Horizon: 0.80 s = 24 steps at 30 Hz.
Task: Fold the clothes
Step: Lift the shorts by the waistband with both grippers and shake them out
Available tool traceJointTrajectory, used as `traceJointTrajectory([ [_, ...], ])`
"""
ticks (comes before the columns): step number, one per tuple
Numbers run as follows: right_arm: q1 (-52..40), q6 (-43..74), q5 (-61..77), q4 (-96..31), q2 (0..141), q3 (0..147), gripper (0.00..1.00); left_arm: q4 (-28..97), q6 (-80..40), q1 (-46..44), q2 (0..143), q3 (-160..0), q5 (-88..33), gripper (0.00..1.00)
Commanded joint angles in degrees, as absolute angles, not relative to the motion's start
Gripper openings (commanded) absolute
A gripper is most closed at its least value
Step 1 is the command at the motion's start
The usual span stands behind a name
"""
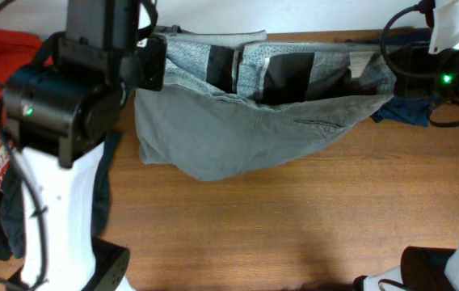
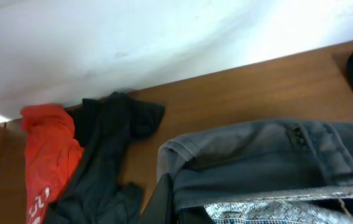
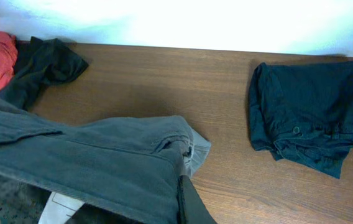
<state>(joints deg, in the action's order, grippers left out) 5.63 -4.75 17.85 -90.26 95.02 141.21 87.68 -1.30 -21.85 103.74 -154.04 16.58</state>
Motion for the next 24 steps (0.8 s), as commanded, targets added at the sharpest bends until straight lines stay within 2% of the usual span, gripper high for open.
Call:
traceJointTrajectory([
  [1,7.16,-4.03,11.29,-90.26,90.11,141.88,0.04,87.46,-1.45,-19.70,95.64,-155.37,27.05,0.01],
  [12,7.16,-3.62,9.13,-92.03,77.62,141.88,0.04,88.64,-1.48,-19.70,84.73,-155.37,26.46,0.00],
  [24,7.16,-1.41,7.79,-94.32,68.42,141.88,0.04,94.72,-2.81,-19.70,83.00,-155.20,19.81,0.01],
])
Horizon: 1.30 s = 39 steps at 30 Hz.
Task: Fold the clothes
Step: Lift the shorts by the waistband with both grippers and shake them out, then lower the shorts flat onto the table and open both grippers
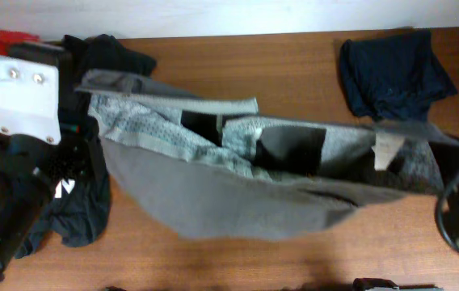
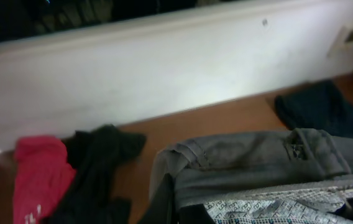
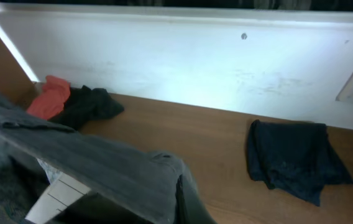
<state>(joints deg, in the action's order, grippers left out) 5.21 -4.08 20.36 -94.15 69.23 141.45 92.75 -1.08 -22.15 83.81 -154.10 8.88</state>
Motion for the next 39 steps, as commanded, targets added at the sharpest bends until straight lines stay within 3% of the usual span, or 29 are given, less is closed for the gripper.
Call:
traceJointTrajectory([
  [1,7.16,-1.41,7.70,-94.56,68.51,141.82,0.04,95.90,-3.66,-19.70,83.53,-155.06,19.84,0.01],
  [12,7.16,-1.26,6.85,-97.30,78.54,136.07,0.04,96.03,-4.75,-19.68,92.92,-144.86,19.46,0.01],
  [22,7.14,-4.62,10.07,-94.48,99.50,135.33,0.04,85.21,-4.71,-19.68,105.12,-138.45,19.46,0.01],
  [39,3.57,-5.78,15.25,-69.36,126.80,135.31,0.04,61.49,-4.69,-16.80,130.21,-138.37,19.44,0.01],
])
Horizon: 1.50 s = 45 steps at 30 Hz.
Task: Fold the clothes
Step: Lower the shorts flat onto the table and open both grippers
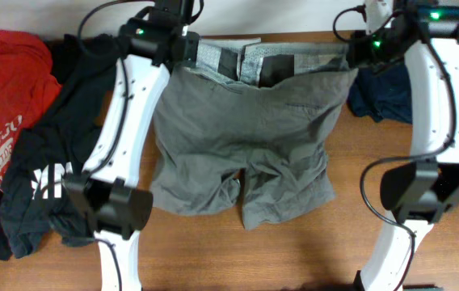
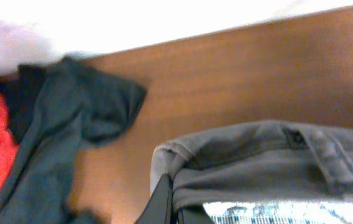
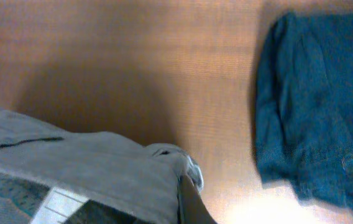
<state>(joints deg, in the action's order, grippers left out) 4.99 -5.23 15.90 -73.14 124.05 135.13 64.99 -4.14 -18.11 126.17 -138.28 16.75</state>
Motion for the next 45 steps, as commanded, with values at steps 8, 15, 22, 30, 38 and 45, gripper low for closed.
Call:
traceJointTrajectory([
  [8,-0.32,-5.76,14.22,-53.30,134.58,135.28,0.98,44.93,-3.57,-16.58,138.63,-138.37,19.51,0.99],
  [15,-0.51,-5.56,16.01,-51.22,134.39,135.92,0.99,42.09,1.45,-16.27,138.87,-139.24,18.79,0.99],
  [22,-2.68,-7.09,16.67,-55.46,135.13,135.92,0.99,45.04,3.14,-16.27,139.28,-139.20,13.21,0.99],
  [30,-1.04,-3.77,16.69,-65.76,135.33,135.92,0.99,56.77,3.11,-15.35,139.35,-139.15,12.69,0.99],
  [38,-0.78,-5.63,18.44,-81.10,135.37,135.90,0.99,71.96,3.16,-14.09,139.57,-139.15,7.18,0.99],
  [45,-0.78,-6.09,18.48,-89.30,135.24,135.92,0.91,84.01,3.11,-14.09,139.48,-139.17,3.99,0.99],
])
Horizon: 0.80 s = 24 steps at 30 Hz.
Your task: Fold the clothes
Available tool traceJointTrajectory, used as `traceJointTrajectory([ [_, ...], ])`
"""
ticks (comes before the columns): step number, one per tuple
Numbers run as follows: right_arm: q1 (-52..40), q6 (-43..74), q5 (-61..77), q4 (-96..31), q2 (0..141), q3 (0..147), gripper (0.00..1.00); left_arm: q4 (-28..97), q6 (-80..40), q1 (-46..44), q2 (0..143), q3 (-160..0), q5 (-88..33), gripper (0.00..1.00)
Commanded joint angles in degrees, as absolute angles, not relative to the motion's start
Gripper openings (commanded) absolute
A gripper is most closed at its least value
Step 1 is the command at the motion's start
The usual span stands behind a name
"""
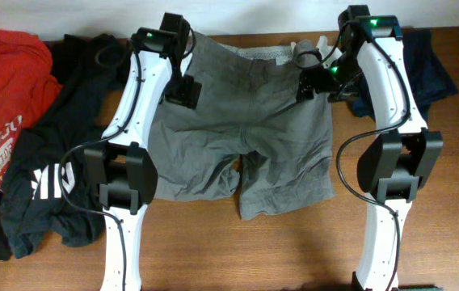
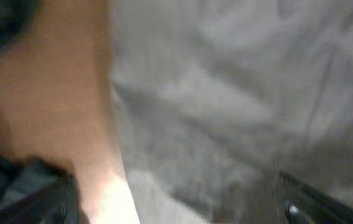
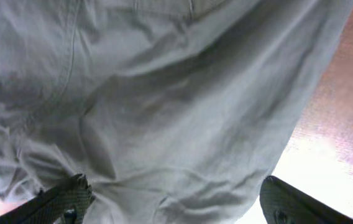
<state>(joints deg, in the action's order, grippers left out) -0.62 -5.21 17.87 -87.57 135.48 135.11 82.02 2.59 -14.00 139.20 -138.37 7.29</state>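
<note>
The grey shorts (image 1: 242, 129) lie spread flat on the wooden table (image 1: 237, 250), waistband at the far edge and both legs pointing to the front. My left gripper (image 1: 186, 89) hovers over their left side, open with nothing in it. In the left wrist view its fingers (image 2: 61, 198) stand wide apart above blurred grey cloth (image 2: 226, 93). My right gripper (image 1: 307, 84) is over the shorts' right side, also open. In the right wrist view its fingertips (image 3: 68, 198) flank wrinkled grey fabric (image 3: 176, 93).
A red shirt (image 1: 15, 81) and a black printed shirt (image 1: 52, 162) lie heaped at the left. A dark blue garment (image 1: 433, 73) sits at the far right behind the right arm. Bare wood runs along the table's front.
Both grippers have let go of the waistband corners and stand open, a little nearer, above the shorts. The waistband now lies flat on the table.
The shorts first hung stretched between both shut grippers above the table, and still did at the second moment. Then their legs lay on the wood while the waistband was held at the far edge. Now they lie flat and free.
</note>
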Motion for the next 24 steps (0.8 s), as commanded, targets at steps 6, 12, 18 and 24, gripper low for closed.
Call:
traceJointTrajectory([
  [6,-0.80,-8.40,18.59,-95.44,132.53,135.92,0.81,91.88,3.07,-14.13,138.04,-139.17,2.55,0.99],
  [12,-1.61,-8.54,18.65,-97.36,125.38,135.92,0.81,94.00,2.17,-14.13,132.49,-139.17,2.50,0.99],
  [18,-3.57,-5.43,17.15,-97.36,115.46,134.87,0.82,96.42,0.78,-14.13,124.70,-139.17,2.55,0.99],
  [24,-6.09,0.89,9.37,-97.34,103.04,124.60,0.82,96.73,-1.50,-14.24,119.42,-137.53,1.23,0.99],
])
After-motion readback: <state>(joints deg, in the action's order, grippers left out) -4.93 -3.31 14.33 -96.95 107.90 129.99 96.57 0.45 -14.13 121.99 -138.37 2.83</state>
